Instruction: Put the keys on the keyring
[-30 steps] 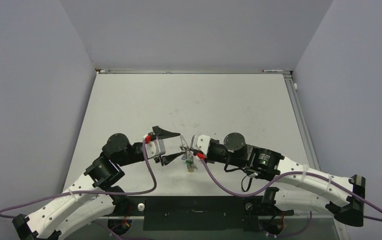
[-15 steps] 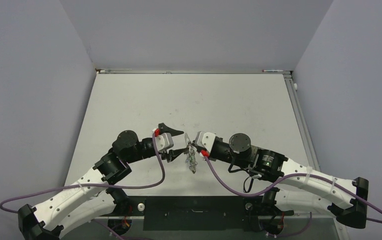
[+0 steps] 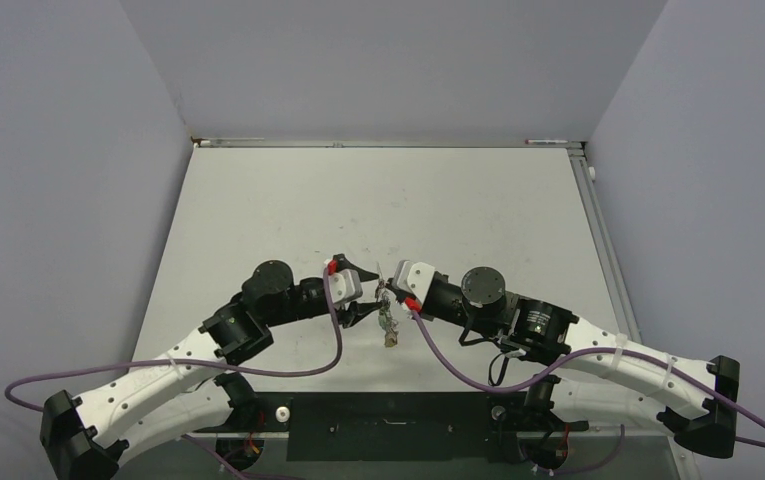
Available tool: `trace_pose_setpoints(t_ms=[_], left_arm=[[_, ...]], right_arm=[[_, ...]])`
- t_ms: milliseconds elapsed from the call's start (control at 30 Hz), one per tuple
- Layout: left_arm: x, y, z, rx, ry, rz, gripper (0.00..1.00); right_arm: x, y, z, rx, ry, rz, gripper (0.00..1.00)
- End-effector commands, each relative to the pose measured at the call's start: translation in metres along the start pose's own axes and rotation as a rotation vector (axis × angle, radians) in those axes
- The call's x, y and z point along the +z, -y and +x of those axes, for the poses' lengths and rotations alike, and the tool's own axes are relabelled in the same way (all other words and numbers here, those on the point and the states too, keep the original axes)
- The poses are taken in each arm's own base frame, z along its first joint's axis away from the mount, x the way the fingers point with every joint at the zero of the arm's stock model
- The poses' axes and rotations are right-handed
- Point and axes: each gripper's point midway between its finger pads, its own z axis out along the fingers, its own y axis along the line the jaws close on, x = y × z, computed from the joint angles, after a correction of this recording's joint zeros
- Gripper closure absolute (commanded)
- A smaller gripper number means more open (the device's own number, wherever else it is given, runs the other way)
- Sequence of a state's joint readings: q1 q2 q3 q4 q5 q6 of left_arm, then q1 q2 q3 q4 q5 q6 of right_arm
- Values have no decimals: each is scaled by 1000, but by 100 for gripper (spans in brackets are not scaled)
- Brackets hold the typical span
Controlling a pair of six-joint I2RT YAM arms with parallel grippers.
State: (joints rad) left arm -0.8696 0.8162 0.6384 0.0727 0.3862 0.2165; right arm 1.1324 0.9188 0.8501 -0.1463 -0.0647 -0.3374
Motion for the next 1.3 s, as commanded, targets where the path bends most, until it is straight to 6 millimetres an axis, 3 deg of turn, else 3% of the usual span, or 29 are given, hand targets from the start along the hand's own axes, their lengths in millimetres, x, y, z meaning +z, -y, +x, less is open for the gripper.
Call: trace_pose_setpoints(t_ms=[0, 400, 733, 867, 1100, 1267], left_arm=[[7, 0, -8, -5, 17, -10, 54], [7, -11, -2, 2, -20, -70, 99], [-20, -25, -14, 159, -88, -131, 100], [-29, -19, -17, 197, -136, -105, 100], [-26, -5, 25, 313, -476, -56, 100], [-22, -3, 32, 303, -541, -63, 100]], right_arm=[[-5, 16, -31, 19, 116, 66, 95], [-6, 13, -33, 20, 129, 51, 95], [-4, 15, -28, 34, 98, 66, 95], [5, 8, -21, 46, 48, 27, 95], [19, -5, -14, 59, 4, -43, 95], [19, -4, -13, 58, 4, -32, 95]])
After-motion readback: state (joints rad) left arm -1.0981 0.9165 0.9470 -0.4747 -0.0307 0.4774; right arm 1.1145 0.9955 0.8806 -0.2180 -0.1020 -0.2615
